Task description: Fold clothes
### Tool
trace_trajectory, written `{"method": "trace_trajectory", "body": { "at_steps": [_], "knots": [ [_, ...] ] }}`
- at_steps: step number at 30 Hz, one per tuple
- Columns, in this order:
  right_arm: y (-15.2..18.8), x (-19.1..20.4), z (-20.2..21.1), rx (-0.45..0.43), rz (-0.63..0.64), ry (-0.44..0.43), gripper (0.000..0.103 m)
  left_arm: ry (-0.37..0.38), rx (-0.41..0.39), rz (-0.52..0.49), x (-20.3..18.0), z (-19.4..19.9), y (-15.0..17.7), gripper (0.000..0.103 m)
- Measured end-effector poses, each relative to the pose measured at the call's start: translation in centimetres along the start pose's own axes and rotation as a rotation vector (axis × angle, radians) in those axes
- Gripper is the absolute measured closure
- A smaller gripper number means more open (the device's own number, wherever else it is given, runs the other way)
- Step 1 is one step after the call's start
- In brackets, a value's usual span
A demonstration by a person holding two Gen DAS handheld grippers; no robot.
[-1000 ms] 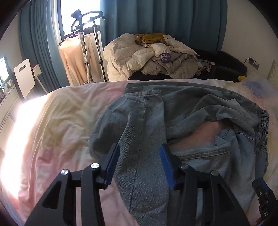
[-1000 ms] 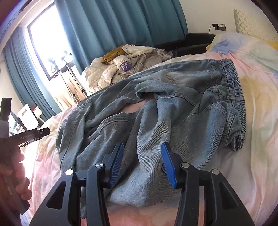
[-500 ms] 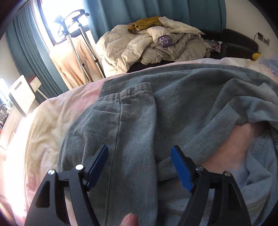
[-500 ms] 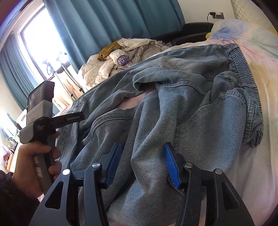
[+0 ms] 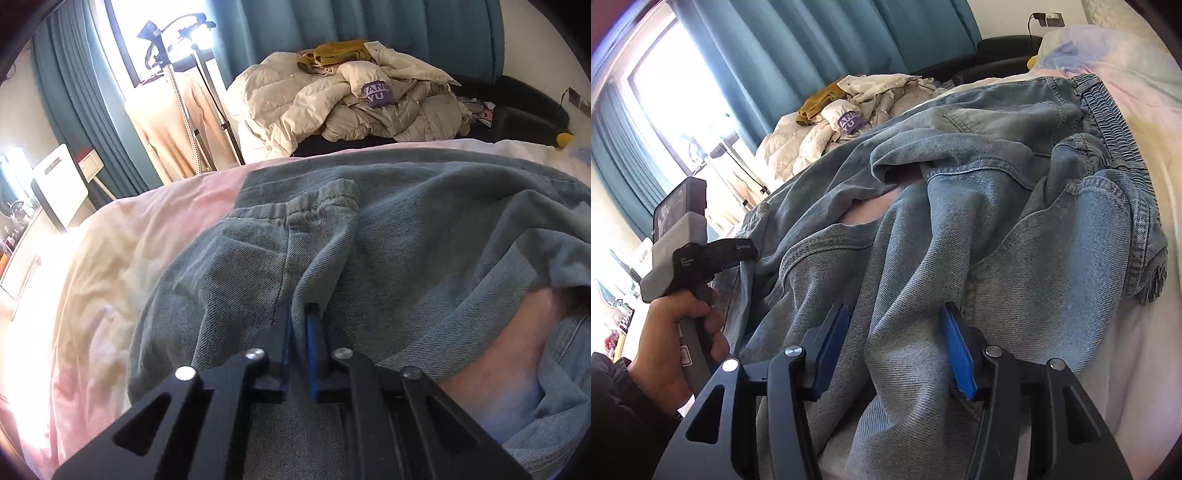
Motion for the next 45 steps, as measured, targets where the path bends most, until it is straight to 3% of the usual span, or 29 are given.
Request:
{"method": "trace_trajectory", "body": {
  "at_steps": [8,14,22,29,31,34,40,45],
  "knots": [
    [0.1,0.3,0.2,-0.010,0.034,0.018,0.050,0.046,-0.138,0.117,5.0,6.4,-1.5,0.101],
    [0.2,0.2,0.7,-0.015,0.028,0.011,0.050,0.015,-0.218,0.292,14.7,12.8,-0.7,0.101],
    [0.7,1.1,2.5,-0.023,0.030,0.009,0.050,-0.078,-0.112,0.501,26.6,13.9,6.7,0.101],
    [0.8,1.2,4.3,-0.056,0.048,0.043,0.050,-0.087,-0.002,0.694,32.8,12.9,14.1,0.101],
    [0.9,0.8,4.7,-0.051,0.028,0.039,0.050,-0.054,0.049,0.776,34.2,11.9,16.0,0.101],
    [1.1,-0.1,5.6,-0.053,-0.014,0.024,0.050,-0.010,0.129,0.835,34.6,10.7,18.0,0.100],
    [0.5,-2.0,8.1,-0.083,-0.095,0.000,0.050,0.050,0.095,0.780,33.2,13.6,18.0,0.098],
    [0.6,-4.9,10.0,-0.077,-0.206,-0.036,0.050,0.032,0.116,0.742,32.6,15.5,19.2,0.095]
  ]
}}
Point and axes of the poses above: each gripper's, at about its wrist camera, not at the fingertips, and z roughly against the way its jaws point, x to its left, y to its underside, the point moved 1 cm from there along -z, roughly the way its jaws point, and after that the axes turned 8 degrees about z, right-handed, at the moved point
